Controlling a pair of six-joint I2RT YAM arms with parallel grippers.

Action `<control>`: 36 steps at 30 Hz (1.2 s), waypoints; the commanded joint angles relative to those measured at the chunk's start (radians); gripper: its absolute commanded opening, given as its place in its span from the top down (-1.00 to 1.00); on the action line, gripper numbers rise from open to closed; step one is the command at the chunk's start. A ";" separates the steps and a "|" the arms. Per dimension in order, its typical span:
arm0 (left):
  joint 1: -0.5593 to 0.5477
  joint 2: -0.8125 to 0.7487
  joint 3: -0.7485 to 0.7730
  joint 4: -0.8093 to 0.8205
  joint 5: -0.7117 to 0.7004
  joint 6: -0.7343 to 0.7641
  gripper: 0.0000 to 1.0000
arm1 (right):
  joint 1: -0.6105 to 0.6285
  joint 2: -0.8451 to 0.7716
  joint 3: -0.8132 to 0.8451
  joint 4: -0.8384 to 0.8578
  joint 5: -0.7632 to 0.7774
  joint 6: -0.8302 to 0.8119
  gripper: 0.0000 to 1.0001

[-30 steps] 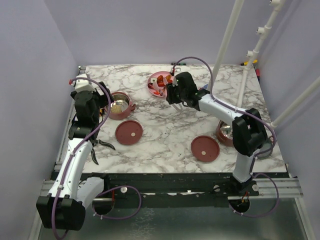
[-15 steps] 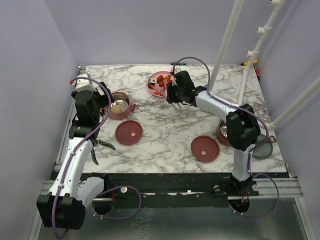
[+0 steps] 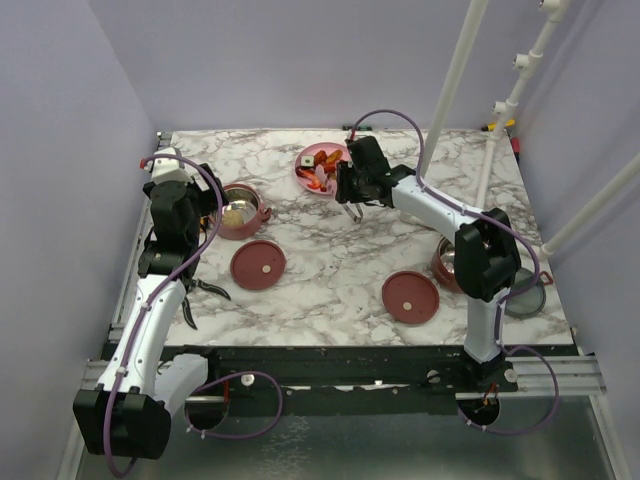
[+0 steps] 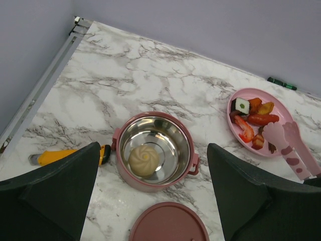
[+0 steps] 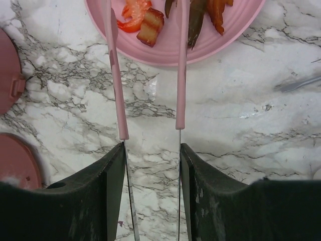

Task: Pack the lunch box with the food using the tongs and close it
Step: Pick up the fake food from the plate.

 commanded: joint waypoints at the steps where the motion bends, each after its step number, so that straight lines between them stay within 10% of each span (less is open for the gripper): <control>1: -0.005 -0.006 -0.013 0.024 0.022 -0.003 -0.77 | 0.000 0.009 0.041 -0.062 -0.008 0.039 0.08; 36: -0.021 -0.028 -0.013 0.024 0.018 -0.001 -0.77 | 0.039 0.158 0.264 -0.334 0.098 0.034 0.17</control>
